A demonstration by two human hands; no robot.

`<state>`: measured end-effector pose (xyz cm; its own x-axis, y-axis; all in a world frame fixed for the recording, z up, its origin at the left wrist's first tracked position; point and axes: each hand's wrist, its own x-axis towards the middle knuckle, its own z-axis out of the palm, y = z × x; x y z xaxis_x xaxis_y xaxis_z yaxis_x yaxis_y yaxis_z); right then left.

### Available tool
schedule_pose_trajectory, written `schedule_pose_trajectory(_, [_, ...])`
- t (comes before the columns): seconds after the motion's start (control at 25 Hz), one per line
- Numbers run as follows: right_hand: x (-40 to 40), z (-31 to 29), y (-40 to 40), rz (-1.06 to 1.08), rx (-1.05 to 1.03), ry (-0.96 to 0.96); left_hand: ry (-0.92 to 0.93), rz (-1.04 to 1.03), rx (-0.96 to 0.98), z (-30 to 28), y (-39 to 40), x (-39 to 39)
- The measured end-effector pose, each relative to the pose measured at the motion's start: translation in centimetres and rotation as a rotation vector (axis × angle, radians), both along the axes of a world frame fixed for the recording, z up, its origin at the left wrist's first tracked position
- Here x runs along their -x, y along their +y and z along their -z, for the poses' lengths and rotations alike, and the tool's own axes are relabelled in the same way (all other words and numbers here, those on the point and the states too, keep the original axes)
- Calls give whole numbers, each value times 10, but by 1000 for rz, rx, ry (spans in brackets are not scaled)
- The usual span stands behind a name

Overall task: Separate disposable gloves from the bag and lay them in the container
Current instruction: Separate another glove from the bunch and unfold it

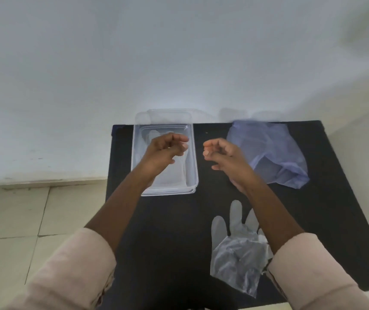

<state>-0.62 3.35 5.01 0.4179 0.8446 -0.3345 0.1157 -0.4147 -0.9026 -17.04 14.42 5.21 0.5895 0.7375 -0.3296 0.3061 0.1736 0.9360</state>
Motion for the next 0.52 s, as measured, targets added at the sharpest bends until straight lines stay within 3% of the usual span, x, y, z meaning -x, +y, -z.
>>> schedule_pose_trajectory(0.2, [-23, 7, -47, 105, 42, 124, 36, 109, 57, 6, -57, -39])
schedule_pose_trajectory(0.52, [-45, 45, -158, 126, 91, 184, 148, 103, 196, 47, -167, -51])
